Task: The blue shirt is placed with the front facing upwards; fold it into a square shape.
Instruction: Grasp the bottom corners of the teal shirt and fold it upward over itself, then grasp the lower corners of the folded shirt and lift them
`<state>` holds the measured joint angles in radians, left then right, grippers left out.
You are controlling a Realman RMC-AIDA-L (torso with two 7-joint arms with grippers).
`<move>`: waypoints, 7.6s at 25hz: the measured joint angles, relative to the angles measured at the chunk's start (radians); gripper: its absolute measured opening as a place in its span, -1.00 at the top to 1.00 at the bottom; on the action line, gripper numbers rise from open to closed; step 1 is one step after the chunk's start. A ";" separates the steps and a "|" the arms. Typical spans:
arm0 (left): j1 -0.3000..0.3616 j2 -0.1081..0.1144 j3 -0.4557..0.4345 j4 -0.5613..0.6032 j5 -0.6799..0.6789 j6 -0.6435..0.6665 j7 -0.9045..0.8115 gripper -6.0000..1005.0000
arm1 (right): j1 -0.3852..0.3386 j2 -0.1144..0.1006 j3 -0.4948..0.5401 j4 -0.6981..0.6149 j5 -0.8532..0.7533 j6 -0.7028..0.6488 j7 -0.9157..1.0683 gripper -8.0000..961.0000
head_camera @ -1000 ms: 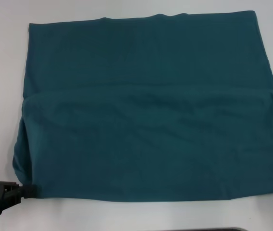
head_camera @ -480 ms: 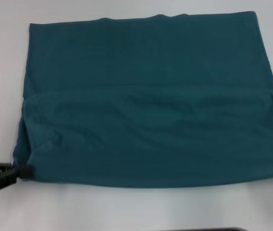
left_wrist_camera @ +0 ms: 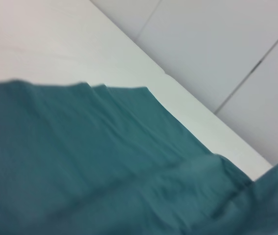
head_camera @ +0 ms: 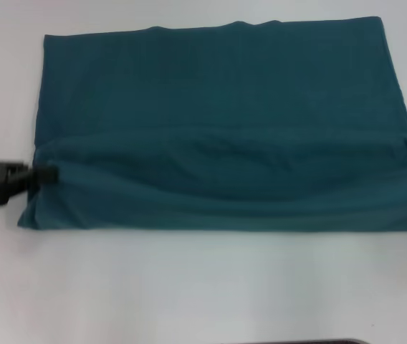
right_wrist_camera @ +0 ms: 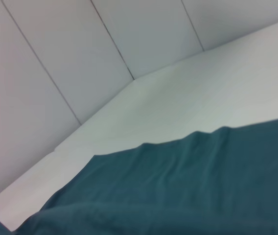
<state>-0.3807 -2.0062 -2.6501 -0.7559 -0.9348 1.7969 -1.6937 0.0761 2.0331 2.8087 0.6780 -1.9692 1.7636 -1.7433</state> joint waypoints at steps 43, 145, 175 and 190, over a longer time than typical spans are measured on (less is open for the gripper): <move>-0.360 -0.027 0.087 0.081 -0.021 -0.831 -0.072 0.98 | 0.501 0.025 -0.161 -0.039 0.037 -0.695 0.057 0.88; -0.071 -0.135 0.088 -0.092 -0.125 -0.604 -0.165 -0.41 | 0.306 -0.105 -0.234 -0.058 -0.152 -0.387 0.667 -0.27; -0.069 -0.133 0.090 -0.094 -0.125 -0.594 -0.164 -0.41 | 0.343 -0.061 -0.235 -0.078 -0.185 -0.469 0.641 -0.27; -0.067 -0.133 0.090 -0.094 -0.125 -0.594 -0.164 -0.41 | 0.336 -0.055 -0.227 -0.078 -0.182 -0.488 0.635 -0.26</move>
<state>-0.4478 -2.1397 -2.5603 -0.8501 -1.0600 1.2026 -1.8575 0.4119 1.9784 2.5814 0.5997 -2.1510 1.2759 -1.1081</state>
